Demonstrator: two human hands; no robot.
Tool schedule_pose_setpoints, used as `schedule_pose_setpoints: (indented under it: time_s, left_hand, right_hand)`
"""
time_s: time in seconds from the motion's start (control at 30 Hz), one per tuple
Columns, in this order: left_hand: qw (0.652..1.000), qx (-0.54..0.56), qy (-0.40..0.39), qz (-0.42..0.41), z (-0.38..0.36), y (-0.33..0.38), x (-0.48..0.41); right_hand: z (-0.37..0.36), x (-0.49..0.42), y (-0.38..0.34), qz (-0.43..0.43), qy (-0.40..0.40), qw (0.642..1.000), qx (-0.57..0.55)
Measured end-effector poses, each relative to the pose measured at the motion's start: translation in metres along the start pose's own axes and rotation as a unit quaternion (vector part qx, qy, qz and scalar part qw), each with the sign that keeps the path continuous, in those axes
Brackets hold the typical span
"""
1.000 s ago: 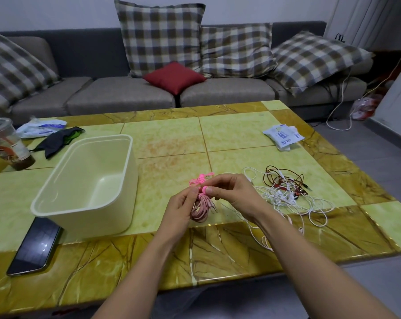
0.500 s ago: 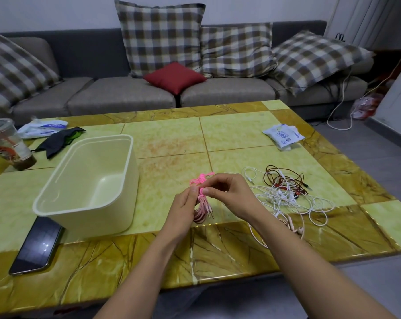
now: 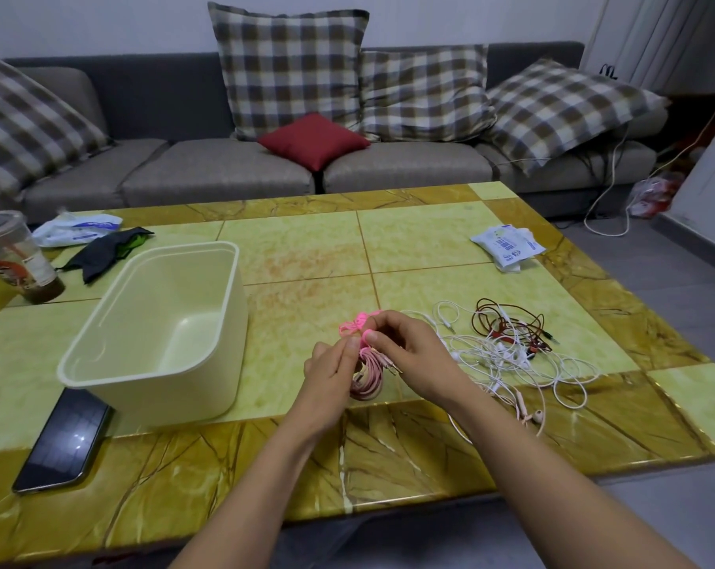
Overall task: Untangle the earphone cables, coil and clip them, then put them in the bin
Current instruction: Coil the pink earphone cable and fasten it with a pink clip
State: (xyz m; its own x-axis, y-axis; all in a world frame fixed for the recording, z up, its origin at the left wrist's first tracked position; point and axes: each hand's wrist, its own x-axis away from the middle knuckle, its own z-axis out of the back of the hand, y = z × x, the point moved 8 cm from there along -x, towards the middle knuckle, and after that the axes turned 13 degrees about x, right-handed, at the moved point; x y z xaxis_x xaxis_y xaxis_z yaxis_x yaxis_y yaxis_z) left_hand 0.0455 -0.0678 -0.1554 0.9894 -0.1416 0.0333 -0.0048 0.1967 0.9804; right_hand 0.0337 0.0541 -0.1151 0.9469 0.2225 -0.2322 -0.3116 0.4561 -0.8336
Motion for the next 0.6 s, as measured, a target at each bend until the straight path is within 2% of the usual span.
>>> schedule_pose_setpoints:
  time_s: [0.1,0.27,0.6]
  left_hand:
    - [0.999,0.029,0.008,0.035,-0.001,-0.011,-0.001]
    - [0.990,0.131,-0.007,0.041,-0.005,-0.003,0.001]
    - [0.986,0.164,0.000,0.038,-0.004,-0.002,0.001]
  right_hand:
    - [-0.001,0.001,-0.002,0.011,-0.002,1.000,0.021]
    - [-0.001,0.002,-0.004,0.020,-0.018,0.999,0.042]
    - [0.004,0.002,-0.005,0.015,0.036,0.999,0.020]
